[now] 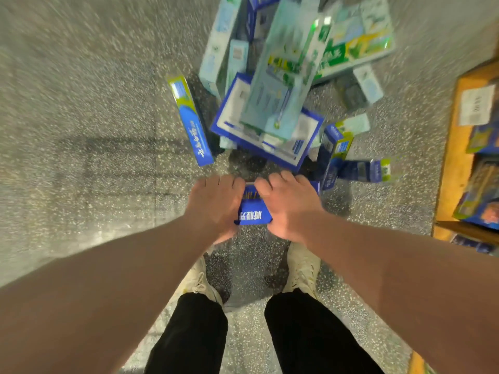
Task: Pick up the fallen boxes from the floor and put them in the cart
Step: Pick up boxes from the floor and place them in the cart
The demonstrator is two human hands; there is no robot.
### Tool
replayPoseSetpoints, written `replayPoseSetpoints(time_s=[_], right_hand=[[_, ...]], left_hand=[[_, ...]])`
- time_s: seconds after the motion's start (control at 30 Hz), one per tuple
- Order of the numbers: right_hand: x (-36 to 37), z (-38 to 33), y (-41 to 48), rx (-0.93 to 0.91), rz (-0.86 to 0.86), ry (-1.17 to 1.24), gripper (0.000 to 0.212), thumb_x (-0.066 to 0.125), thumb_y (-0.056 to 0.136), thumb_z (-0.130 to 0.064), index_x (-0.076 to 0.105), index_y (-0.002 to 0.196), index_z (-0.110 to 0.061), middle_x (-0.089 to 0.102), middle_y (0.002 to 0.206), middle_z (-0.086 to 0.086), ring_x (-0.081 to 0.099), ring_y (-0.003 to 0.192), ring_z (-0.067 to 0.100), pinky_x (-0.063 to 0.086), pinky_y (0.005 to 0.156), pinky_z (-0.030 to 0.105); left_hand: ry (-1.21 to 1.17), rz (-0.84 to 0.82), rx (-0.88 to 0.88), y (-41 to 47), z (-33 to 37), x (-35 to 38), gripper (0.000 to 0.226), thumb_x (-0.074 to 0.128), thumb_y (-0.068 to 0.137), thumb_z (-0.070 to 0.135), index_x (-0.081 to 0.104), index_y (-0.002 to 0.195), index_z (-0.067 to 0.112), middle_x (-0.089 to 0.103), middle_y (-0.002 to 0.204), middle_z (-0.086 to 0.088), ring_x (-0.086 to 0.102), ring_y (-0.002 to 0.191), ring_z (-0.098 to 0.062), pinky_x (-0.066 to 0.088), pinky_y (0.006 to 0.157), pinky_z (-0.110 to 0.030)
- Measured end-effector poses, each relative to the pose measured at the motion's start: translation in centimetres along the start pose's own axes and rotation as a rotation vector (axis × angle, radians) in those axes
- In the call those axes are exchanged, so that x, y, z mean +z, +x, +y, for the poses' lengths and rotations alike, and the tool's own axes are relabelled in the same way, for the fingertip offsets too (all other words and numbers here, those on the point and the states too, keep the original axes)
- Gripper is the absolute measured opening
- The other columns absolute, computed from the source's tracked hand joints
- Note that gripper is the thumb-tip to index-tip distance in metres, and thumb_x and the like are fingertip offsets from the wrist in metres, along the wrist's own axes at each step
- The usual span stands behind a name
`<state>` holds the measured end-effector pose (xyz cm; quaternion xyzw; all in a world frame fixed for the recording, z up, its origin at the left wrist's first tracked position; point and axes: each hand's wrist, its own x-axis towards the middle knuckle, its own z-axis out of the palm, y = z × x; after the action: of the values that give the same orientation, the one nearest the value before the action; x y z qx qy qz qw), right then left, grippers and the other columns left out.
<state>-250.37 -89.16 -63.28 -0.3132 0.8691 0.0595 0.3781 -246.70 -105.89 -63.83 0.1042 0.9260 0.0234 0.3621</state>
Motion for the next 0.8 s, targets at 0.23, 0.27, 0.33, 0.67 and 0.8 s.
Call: replayPoseSetpoints(time_s=[0.23, 0.27, 0.33, 0.67, 0.8], right_hand=[[-24.1, -6.0, -13.6, -0.087, 0.098, -0.083, 0.076, 0.075, 0.075, -0.04, 0.039, 0.139, -0.022, 0.051, 0.13, 0.004, 0.048, 0.125, 0.029, 0.04, 0.095, 0.044], [-27.7, -7.1, -16.1, -0.082, 0.119, -0.103, 0.075, 0.073, 0.077, -0.041, 0.037, 0.14, -0.024, 0.051, 0.13, 0.004, 0.049, 0.125, 0.029, 0.041, 0.095, 0.044], [-34.2, -9.8, -20.9, -0.095, 0.199, -0.122, 0.065, 0.07, 0.079, -0.039, 0.041, 0.136, -0.026, 0.053, 0.124, 0.001, 0.052, 0.119, 0.028, 0.043, 0.092, 0.045], [-55.0, -24.8, -36.9, -0.52, 0.487, -0.443, 0.063, 0.074, 0.065, -0.051, 0.051, 0.12, -0.031, 0.06, 0.115, -0.004, 0.056, 0.114, 0.023, 0.044, 0.088, 0.038], [-57.9, -32.2, -41.8, -0.723, 0.548, -0.51, 0.06, 0.074, 0.064, -0.05, 0.051, 0.117, -0.032, 0.057, 0.107, -0.006, 0.054, 0.109, 0.023, 0.042, 0.083, 0.038]], left_hand=[[-0.003, 0.025, -0.077, -17.4, -3.5, -22.3, 0.057, 0.076, 0.07, 0.043, 0.045, 0.113, 0.024, 0.063, 0.109, 0.001, 0.064, 0.101, -0.025, 0.046, 0.083, -0.037], [0.01, 0.051, -0.087, -20.6, -3.9, -25.8, 0.055, 0.076, 0.07, 0.043, 0.046, 0.113, 0.025, 0.064, 0.106, 0.002, 0.066, 0.098, -0.025, 0.047, 0.08, -0.035], [-0.013, 0.101, -0.124, -27.2, -4.6, -31.6, 0.054, 0.076, 0.072, 0.042, 0.046, 0.114, 0.027, 0.064, 0.104, 0.003, 0.067, 0.094, -0.024, 0.045, 0.075, -0.034], [-0.143, 0.444, -0.569, -55.6, -6.2, -43.1, 0.065, 0.078, 0.069, 0.049, 0.044, 0.118, 0.022, 0.063, 0.113, -0.003, 0.065, 0.1, -0.03, 0.046, 0.076, -0.035], [-0.201, 0.499, -0.777, -65.9, -5.7, -42.8, 0.063, 0.077, 0.068, 0.054, 0.044, 0.113, 0.025, 0.063, 0.105, 0.003, 0.063, 0.091, -0.025, 0.052, 0.072, -0.036]])
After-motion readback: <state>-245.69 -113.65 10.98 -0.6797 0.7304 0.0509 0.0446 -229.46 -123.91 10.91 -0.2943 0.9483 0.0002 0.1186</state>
